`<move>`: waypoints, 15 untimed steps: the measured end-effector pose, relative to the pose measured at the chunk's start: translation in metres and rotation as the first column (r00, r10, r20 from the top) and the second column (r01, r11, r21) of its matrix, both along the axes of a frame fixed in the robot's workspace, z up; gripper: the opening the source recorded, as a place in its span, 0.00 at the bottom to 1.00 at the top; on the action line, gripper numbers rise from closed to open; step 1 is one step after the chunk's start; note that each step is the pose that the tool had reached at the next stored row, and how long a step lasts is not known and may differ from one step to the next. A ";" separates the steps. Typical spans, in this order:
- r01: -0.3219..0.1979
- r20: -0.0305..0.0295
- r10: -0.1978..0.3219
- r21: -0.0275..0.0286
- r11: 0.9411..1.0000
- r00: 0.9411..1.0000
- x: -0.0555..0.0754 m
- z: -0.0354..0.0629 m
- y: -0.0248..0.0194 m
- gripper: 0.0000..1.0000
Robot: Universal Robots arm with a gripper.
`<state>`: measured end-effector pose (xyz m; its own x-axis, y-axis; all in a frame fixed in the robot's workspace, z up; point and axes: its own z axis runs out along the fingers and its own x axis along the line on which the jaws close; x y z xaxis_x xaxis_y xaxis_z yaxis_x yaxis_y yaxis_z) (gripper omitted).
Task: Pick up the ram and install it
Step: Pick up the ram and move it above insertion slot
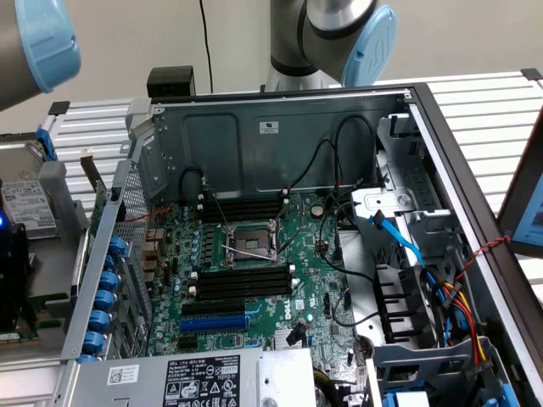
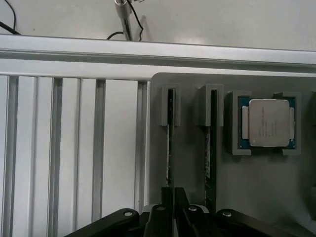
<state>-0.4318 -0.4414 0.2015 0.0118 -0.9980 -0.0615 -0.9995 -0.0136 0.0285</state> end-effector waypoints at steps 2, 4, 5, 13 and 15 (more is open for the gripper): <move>0.000 0.000 0.000 0.000 1.000 1.000 0.000 -0.0001 0.0001 0.18; 0.000 0.000 0.000 0.000 1.000 1.000 0.000 -0.0001 0.0000 0.18; 0.000 0.000 0.000 0.000 1.000 1.000 0.000 -0.0001 0.0000 0.18; 0.000 0.000 0.000 0.000 1.000 1.000 0.000 -0.0001 0.0000 0.12; 0.000 0.000 0.000 0.000 1.000 1.000 0.000 -0.0001 0.0000 0.12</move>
<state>-0.4318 -0.4414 0.2014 0.0118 -0.9980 -0.0616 -0.9995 -0.0136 0.0285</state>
